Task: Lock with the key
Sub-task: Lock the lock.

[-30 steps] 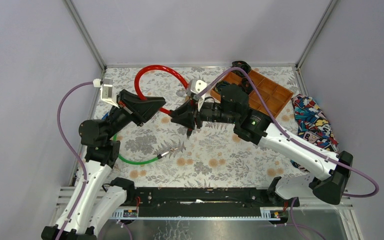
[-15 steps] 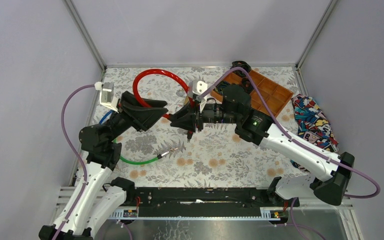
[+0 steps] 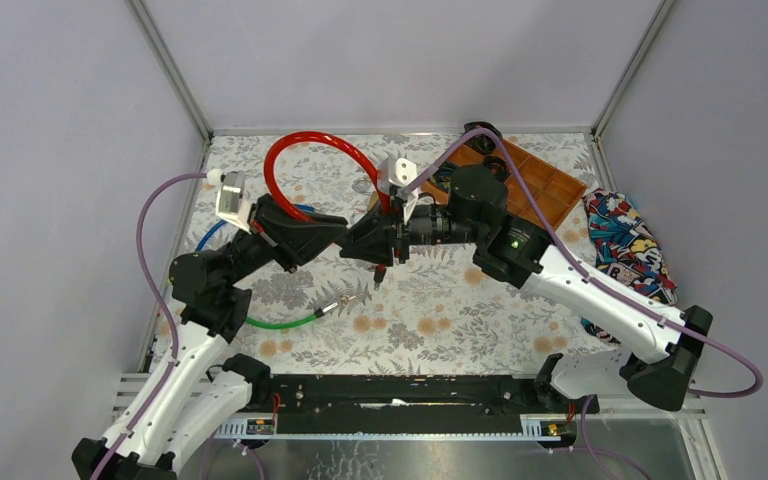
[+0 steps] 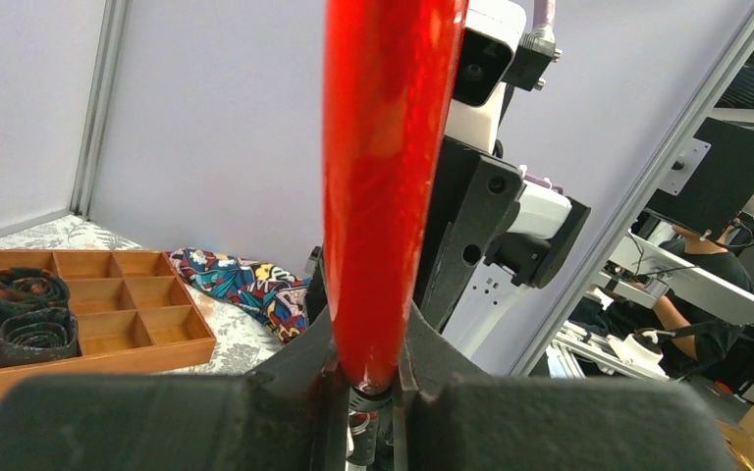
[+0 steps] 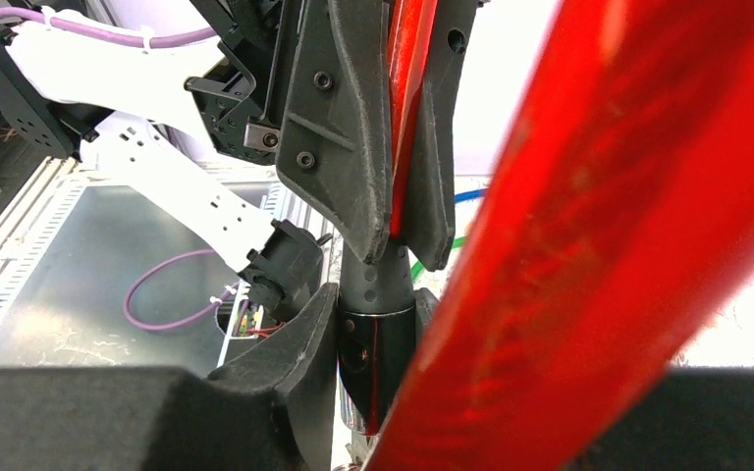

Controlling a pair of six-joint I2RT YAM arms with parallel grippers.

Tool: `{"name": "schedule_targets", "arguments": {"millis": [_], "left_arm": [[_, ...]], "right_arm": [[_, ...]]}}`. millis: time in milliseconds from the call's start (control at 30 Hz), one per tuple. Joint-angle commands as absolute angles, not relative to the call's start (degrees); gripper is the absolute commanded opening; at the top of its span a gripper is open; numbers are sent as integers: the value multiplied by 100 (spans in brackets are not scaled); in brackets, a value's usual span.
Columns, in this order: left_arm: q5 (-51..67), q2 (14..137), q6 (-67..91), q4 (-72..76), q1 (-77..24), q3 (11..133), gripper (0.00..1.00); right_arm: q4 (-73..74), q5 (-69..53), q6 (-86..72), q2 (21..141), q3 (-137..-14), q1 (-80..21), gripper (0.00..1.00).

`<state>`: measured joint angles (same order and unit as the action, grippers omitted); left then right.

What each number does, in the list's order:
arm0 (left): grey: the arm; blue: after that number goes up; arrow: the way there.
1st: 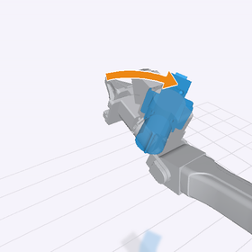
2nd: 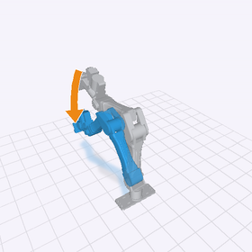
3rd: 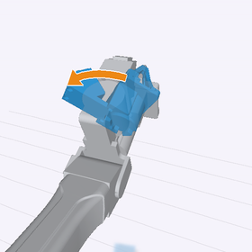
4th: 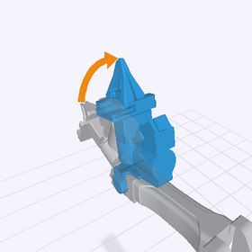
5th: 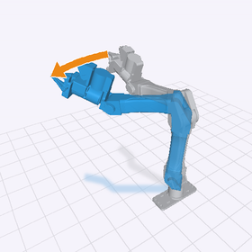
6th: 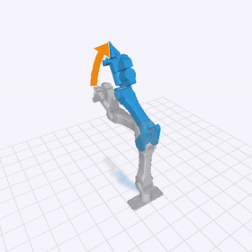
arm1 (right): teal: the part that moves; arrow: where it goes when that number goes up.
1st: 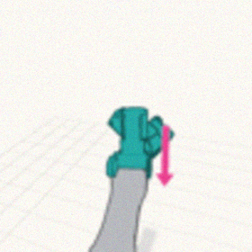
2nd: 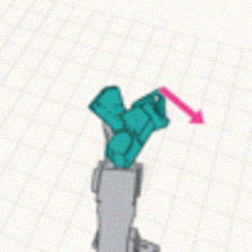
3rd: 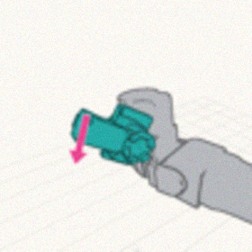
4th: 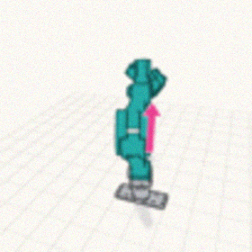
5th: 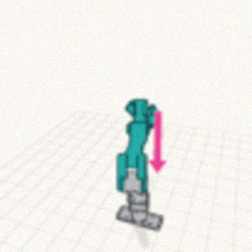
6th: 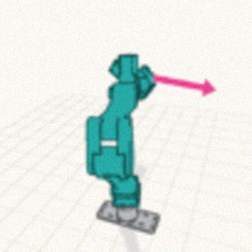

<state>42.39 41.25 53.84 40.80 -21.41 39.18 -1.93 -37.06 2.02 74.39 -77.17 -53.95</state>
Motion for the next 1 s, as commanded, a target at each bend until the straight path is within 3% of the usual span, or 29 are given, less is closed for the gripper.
{"name": "schedule_targets", "arguments": {"millis": [0,67,133,300,833,967], "left_arm": [[4095,4082,5364,4140,-2179,3989,0],[3693,4023,5300,3954,-2179,4065,0],[3356,4008,5239,3917,-2153,4182,0],[3402,4070,4941,4094,-2044,4367,0],[3731,4127,4337,3945,-1986,4513,0],[3786,4125,4351,3949,-1986,4521,0]], "right_arm": [[-573,-3616,174,7213,-8115,-5369,6],[-426,-3271,183,7135,-8037,-5366,32],[-363,-2893,169,6987,-7852,-5333,49],[-253,-2392,-323,6452,-7411,-4860,73],[1442,-38,101,5890,-7714,-4480,74],[1909,133,319,6029,-8037,-4481,69]]}}
